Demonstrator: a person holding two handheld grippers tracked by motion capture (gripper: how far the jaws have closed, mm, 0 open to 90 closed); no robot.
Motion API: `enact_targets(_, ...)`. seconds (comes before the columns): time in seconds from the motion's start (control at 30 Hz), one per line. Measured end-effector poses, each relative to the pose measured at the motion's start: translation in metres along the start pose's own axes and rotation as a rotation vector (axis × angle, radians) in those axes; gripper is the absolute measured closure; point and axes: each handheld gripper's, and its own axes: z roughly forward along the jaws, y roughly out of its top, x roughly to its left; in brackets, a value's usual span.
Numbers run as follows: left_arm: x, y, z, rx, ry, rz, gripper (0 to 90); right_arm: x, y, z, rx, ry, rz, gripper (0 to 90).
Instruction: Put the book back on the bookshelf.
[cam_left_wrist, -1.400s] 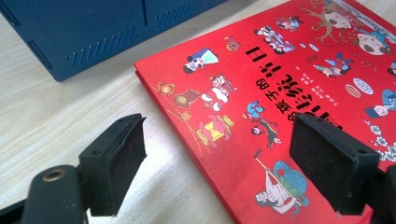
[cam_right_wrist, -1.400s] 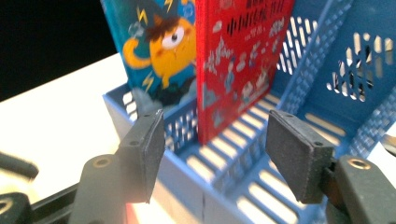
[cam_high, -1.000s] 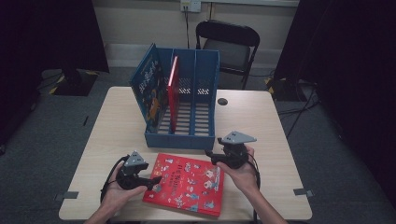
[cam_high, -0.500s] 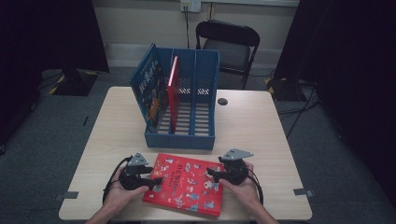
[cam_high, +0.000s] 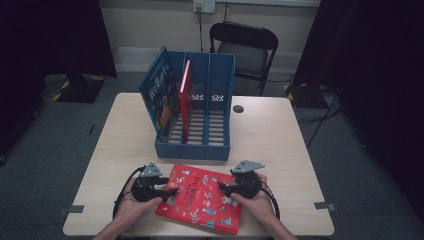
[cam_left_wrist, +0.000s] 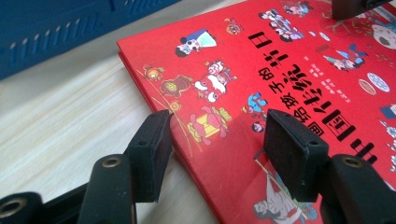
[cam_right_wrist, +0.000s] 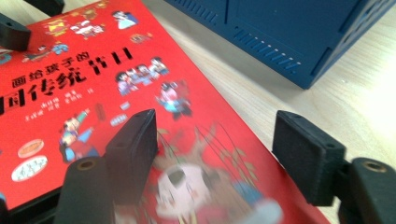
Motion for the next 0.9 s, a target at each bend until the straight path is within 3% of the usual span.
enact_targets(0.1, -0.002, 0.001, 0.001, -0.002, 0.011, 0.01, 41.0, 0.001, 0.0, -0.001, 0.005, -0.005, -0.014, 36.4)
enact_targets(0.43, -0.003, -0.002, -0.003, 0.01, -0.02, 0.005, 39.7, 0.003, -0.006, -0.011, 0.02, -0.014, -0.012, 42.2)
enact_targets(0.63, -0.001, -0.005, -0.009, 0.01, -0.032, -0.017, 39.0, 0.007, -0.013, -0.021, 0.019, -0.035, -0.025, 46.5)
enact_targets(0.67, 0.0, -0.006, -0.01, 0.015, -0.04, -0.025, 39.1, 0.008, -0.015, -0.024, 0.015, -0.039, -0.041, 50.1)
enact_targets(0.7, 0.001, -0.006, -0.011, 0.018, -0.048, -0.031, 39.2, 0.01, -0.017, -0.027, 0.012, -0.021, -0.057, 62.1)
enact_targets(0.73, 0.002, -0.007, -0.012, 0.018, -0.047, -0.03, 39.2, 0.014, -0.018, -0.029, 0.014, -0.019, -0.073, 62.7)
enact_targets(0.83, 0.003, -0.008, -0.014, 0.018, -0.048, -0.03, 40.5, 0.02, -0.024, -0.036, 0.014, -0.001, -0.074, 61.3)
enact_targets(0.9, 0.001, -0.008, -0.011, 0.023, -0.063, -0.02, 44.6, 0.019, -0.024, -0.035, 0.012, 0.012, -0.067, 48.9)
